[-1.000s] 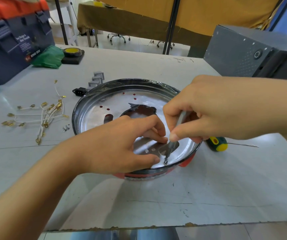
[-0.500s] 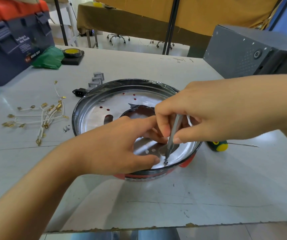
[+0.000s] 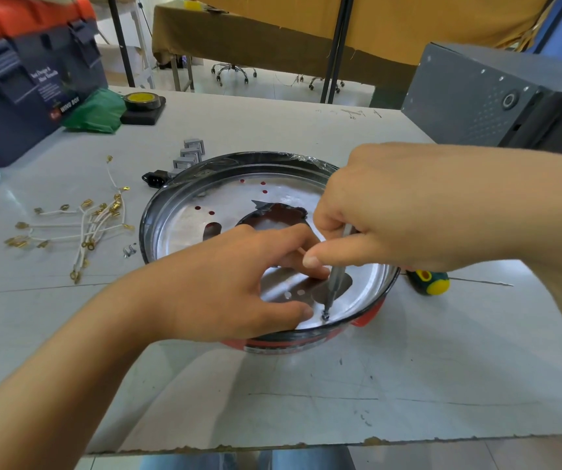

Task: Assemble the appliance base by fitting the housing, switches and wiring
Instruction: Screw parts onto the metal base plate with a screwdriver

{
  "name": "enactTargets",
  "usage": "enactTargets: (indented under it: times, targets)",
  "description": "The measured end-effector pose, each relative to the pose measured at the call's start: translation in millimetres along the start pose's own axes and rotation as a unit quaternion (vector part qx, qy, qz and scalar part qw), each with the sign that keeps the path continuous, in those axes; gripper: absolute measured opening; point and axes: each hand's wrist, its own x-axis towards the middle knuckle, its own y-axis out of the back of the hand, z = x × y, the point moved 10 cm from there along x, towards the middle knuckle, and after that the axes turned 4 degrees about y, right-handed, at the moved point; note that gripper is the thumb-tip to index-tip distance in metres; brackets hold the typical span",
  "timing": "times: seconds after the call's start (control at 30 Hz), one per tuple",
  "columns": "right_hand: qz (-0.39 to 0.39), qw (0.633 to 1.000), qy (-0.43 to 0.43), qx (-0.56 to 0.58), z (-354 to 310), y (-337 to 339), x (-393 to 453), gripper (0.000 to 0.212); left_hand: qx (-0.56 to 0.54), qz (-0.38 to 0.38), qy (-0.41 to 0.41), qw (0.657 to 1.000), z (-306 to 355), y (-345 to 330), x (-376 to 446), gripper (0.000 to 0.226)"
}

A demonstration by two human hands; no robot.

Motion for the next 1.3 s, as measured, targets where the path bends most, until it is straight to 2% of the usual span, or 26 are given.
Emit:
enactTargets:
  times: [0.1, 0.17, 0.23, 0.3, 0.43, 0.53, 0.67, 0.87, 1.03, 1.13, 1.3]
  targets:
    - [0.000, 0.998, 0.036, 0.047, -6.9, 3.6, -2.1, 0.029, -0.011, 0.004, -0.004, 1.000, 1.4, 0.6, -0.3, 0.032]
    - [-0.034, 0.995, 0.051, 0.080, -10.4, 3.3, -7.0, 0.022, -0.021, 0.005, -0.007, 1.000, 2.0, 0.9, -0.5, 0.032]
    - [-0.070, 0.991, 0.034, 0.110, -9.0, 1.1, -10.5, 0.012, -0.024, 0.009, -0.011, 1.000, 1.7, 1.3, -0.7, 0.035]
    - [-0.068, 0.988, 0.015, 0.136, -6.5, 2.3, -10.9, 0.005, -0.018, 0.015, -0.017, 1.000, 1.9, 1.6, -0.9, 0.035]
    - [-0.059, 0.987, -0.014, 0.148, -2.8, 2.1, -8.1, 0.019, -0.013, 0.014, -0.011, 1.000, 1.3, 1.8, -0.7, 0.031]
    - [-0.058, 0.992, -0.045, 0.099, 3.7, -1.1, -5.2, 0.037, -0.010, 0.009, 0.003, 1.000, -1.4, 0.9, -0.2, 0.034]
    - [-0.039, 0.996, -0.035, 0.068, 0.1, -0.2, -3.1, 0.043, -0.009, 0.004, 0.005, 1.000, -1.9, 0.1, 0.2, 0.034]
    - [-0.090, 0.992, 0.003, 0.088, -8.5, -2.0, -8.3, 0.011, -0.028, 0.006, -0.002, 1.000, -0.2, 1.1, 0.1, 0.035]
    - [-0.068, 0.990, -0.008, 0.120, -2.8, 1.0, -5.3, 0.014, -0.022, 0.008, -0.008, 1.000, 0.5, 1.1, -0.3, 0.038]
    - [-0.022, 0.996, -0.020, 0.078, 1.5, 1.6, -1.2, 0.029, -0.019, 0.006, -0.008, 1.000, 0.4, 1.0, -0.2, 0.035]
    - [0.034, 0.999, -0.009, -0.001, 5.7, 3.2, 2.7, 0.038, -0.006, 0.002, -0.003, 1.000, -1.0, 0.3, 0.5, 0.032]
